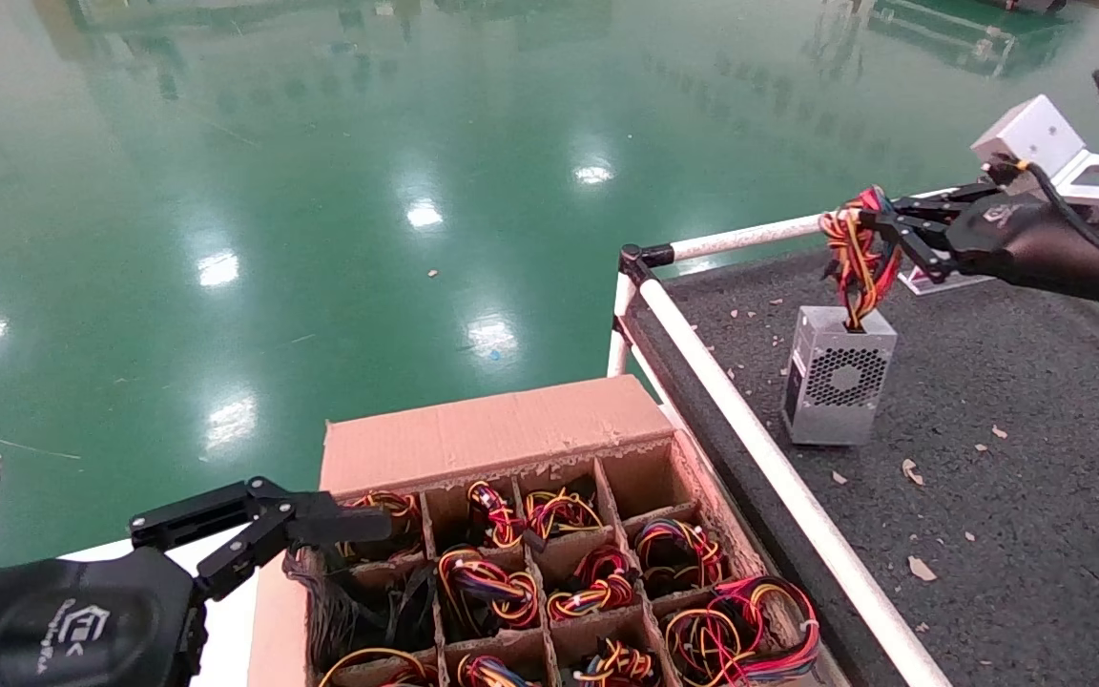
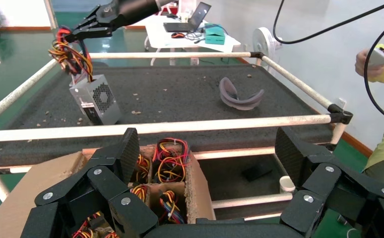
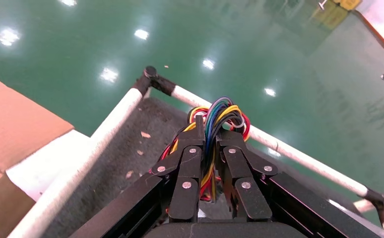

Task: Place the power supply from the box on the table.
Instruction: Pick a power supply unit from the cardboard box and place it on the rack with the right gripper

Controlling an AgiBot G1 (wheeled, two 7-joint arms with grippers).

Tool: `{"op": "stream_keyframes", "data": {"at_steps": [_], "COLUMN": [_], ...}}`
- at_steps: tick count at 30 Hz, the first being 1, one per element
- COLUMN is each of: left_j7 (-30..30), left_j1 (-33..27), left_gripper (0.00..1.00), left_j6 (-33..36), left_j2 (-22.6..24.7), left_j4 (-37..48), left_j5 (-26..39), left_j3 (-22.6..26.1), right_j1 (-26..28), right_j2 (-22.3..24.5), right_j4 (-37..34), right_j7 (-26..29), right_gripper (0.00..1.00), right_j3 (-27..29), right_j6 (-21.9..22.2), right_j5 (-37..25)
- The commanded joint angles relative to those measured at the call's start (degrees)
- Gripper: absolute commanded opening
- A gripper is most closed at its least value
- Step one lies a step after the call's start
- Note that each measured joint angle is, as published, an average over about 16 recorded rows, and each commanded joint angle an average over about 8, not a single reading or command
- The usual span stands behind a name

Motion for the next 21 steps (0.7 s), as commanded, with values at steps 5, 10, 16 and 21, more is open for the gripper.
{"op": "stream_keyframes", "data": {"at_steps": [5,10,16,21], "left_j7": [0.01,0.02,0.03,0.03], "left_j1": [0.00,-0.01,-0.01,-0.01], "left_gripper": [1.00,1.00,1.00,1.00], "left_j6": [-0.01,-0.01,-0.02,-0.03], "left_j2": [-0.01,-0.01,-0.02,-0.03], "left_j4": [0.00,0.00,0.00,0.00], "left_j5": [-0.01,-0.02,-0.03,-0.05], "left_j3": [0.02,0.03,0.05,0.07], "right_j1": [0.36,0.45,0.42,0.15], "right_j2": [-1.30,-1.96,-2.60,-3.20], "right_j4": [-0.30,-0.52,-0.77,-0.99], "right_j7": [-0.08,-0.23,-0.18,0.01], "right_gripper": [0.00,0.00,0.00,0.00], "right_j3": [0.25,0.26,0.41,0.64], "right_j6": [-0.28,-0.48,-0.89,-1.34], "right_j5": [0.37,0.40,0.62,0.95]}}
